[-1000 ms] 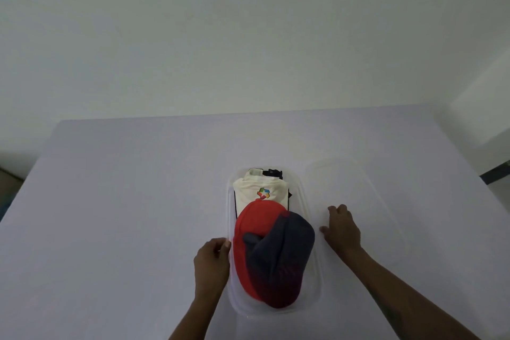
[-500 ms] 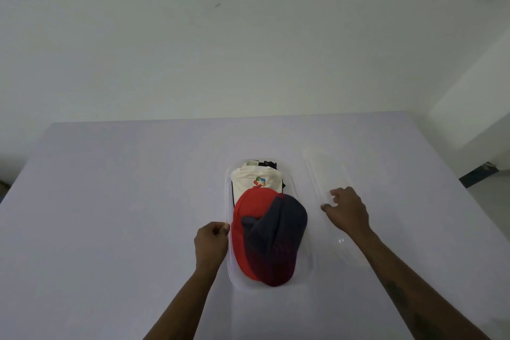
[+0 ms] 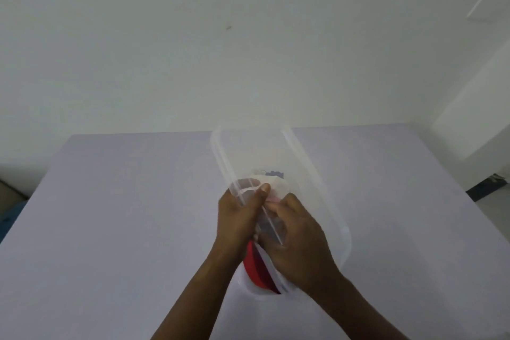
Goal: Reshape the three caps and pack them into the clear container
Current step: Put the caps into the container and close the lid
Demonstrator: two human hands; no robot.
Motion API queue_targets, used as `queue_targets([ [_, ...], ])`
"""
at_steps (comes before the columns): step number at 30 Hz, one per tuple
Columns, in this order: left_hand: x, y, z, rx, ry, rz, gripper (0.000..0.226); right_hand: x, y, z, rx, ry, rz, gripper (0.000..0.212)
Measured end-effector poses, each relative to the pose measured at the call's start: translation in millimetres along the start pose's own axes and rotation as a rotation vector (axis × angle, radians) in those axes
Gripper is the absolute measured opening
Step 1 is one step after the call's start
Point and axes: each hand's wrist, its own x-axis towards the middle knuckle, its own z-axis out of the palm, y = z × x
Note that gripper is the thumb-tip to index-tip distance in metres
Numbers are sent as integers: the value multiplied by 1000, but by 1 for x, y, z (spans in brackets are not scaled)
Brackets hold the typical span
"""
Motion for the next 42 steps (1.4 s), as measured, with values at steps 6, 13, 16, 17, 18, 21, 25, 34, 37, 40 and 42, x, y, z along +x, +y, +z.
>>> queue_targets([
  [6,24,10,-37,-180,-135,-156,47,66,60,-37,-36,154,243,61],
  [13,49,-43,-41,-45,-75,-363,72,69,115,9,387,-135,558,46],
  [16,55,-63,-35,328,94,-214,79,60,121,29,322,-164,610,49],
  [17,57,-67,-33,413,113,-165,76,60,120,33,321,-161,610,49],
  [18,59,-71,-32,472,113,-132,75,62,120,36,325,-153,600,48],
  [21,65,-86,-33,578,86,-125,68,69,120,42,341,-169,542,40],
  [25,72,-104,-34,621,77,-106,63,74,134,56,299,-179,517,41],
  [34,74,-125,-27,642,79,-94,62,73,168,75,203,-197,547,53],
  [37,76,-130,-30,677,89,-101,62,71,169,80,210,-180,526,51],
  [40,81,-130,-30,689,70,-97,62,71,172,83,203,-160,519,50],
  [42,84,-132,-29,696,71,-114,62,72,174,85,192,-163,521,49],
])
